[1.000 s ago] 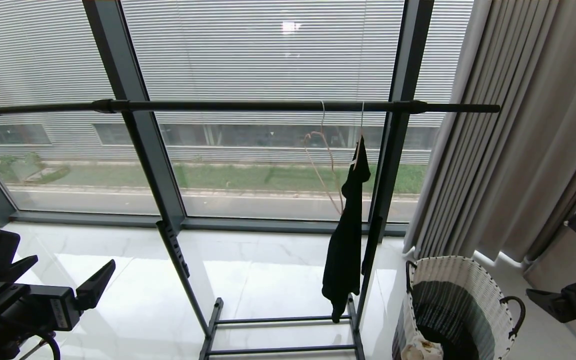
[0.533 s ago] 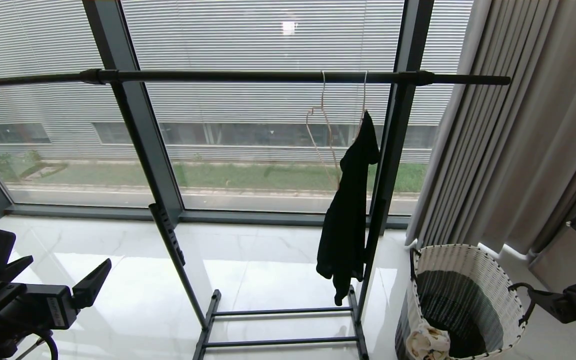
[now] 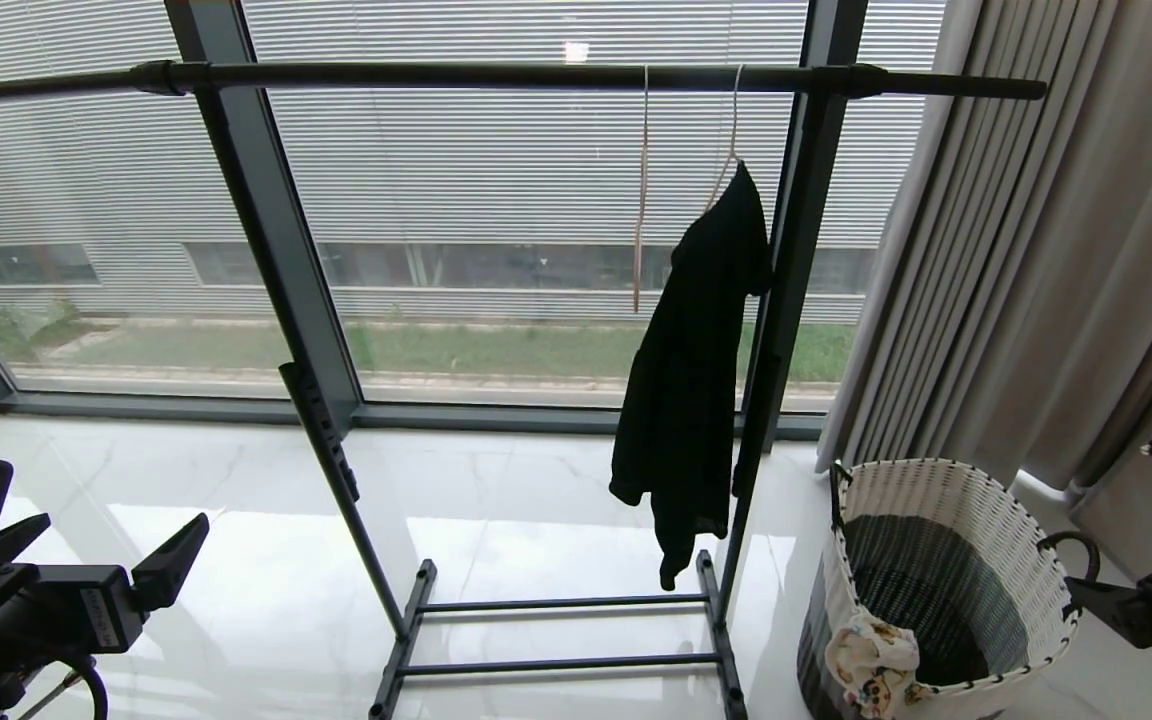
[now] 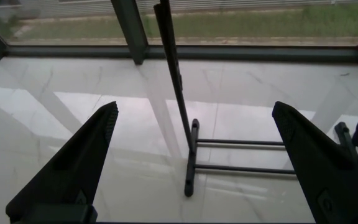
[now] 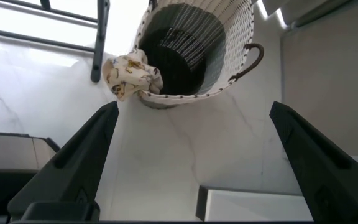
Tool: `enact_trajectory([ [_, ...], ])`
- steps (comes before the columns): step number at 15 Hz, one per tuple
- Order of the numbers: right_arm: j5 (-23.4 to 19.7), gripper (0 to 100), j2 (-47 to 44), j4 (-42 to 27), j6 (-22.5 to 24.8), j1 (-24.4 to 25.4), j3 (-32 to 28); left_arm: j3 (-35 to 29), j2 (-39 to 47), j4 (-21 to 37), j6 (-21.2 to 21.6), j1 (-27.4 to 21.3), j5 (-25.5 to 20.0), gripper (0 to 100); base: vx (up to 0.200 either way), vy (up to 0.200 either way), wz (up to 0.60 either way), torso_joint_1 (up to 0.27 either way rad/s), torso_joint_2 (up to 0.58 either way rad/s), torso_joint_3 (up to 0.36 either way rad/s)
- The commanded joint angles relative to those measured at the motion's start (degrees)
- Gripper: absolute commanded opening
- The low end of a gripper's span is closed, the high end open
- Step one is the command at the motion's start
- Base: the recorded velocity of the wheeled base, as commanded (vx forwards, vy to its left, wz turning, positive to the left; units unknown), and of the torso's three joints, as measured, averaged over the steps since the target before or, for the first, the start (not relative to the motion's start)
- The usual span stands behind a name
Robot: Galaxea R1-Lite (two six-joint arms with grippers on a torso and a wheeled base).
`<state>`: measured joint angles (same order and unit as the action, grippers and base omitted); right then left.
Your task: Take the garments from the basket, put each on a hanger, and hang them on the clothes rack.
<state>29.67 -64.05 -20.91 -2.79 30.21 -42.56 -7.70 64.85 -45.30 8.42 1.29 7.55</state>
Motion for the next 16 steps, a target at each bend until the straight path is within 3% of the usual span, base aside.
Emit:
enact_trajectory([
  [1,0.04,100,-0.02,-0.01,-0.02,0.03,0.02,-0.03,0.01,-0.05,0.01,0.03,0.01,100,0.0,0.0,-0.6,-0.183,0.48,0.295],
  [3,0.56,100,-0.02,-0.01,-0.02,0.03,0.63,0.32,0.1,-0.05,-0.07,0.03,-0.08,100,0.0,0.0,-0.6,-0.178,0.47,0.283],
  [9,0.56,100,-0.02,2.1,1.65,0.11,3.18,0.76,0.1,0.04,-0.07,0.03,-0.08,100,0.0,0.0,0.0,-0.097,0.28,0.176],
  [14,1.79,100,4.02,11.68,11.32,0.2,11.27,0.76,0.71,0.04,-0.07,0.03,-0.08,100,0.0,0.0,0.0,0.0,0.0,0.0],
  [16,1.88,100,6.22,12.21,13.6,0.2,13.47,0.67,0.8,0.04,-0.07,0.03,-0.08,100,0.0,0.0,0.0,0.0,0.0,0.0],
])
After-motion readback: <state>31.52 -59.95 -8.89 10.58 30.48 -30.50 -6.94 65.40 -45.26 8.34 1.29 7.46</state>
